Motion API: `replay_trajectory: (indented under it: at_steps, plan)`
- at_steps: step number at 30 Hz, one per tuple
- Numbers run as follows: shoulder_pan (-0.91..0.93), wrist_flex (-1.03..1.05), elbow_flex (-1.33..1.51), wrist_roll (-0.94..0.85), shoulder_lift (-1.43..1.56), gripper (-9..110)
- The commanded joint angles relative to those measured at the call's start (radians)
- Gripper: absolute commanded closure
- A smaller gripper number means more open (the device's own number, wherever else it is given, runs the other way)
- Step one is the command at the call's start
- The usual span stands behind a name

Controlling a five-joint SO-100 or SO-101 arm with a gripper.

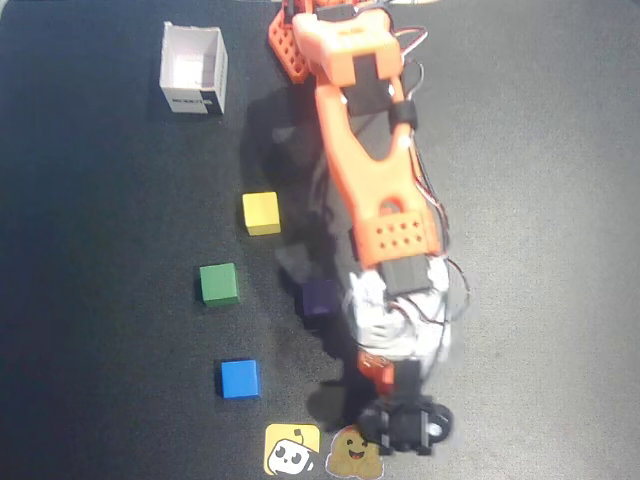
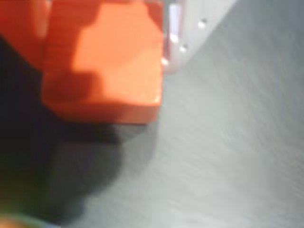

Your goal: Put the orange cube on top of the blue cube.

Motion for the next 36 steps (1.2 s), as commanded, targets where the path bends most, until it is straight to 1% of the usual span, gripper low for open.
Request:
replay_trajectory:
  at_steps: [1,9,13,18,24,32,36]
  plan:
    - [0.04,0.021,0.063,-0.014,0.187,95]
    - [0.146,0.037,0.279,-0.038,0.439,95]
    - [0.249,0.08,0.301,-0.064,0.492,95]
    - [0.359,0.094,0.299,-0.114,0.492,95]
    - [0.43,0.127,0.301,-0.12,0.479,95]
    - [0.451,0.146,0.293,-0.124,0.46,95]
    - [0.459,0.094,0.241,-0.169,0.42,95]
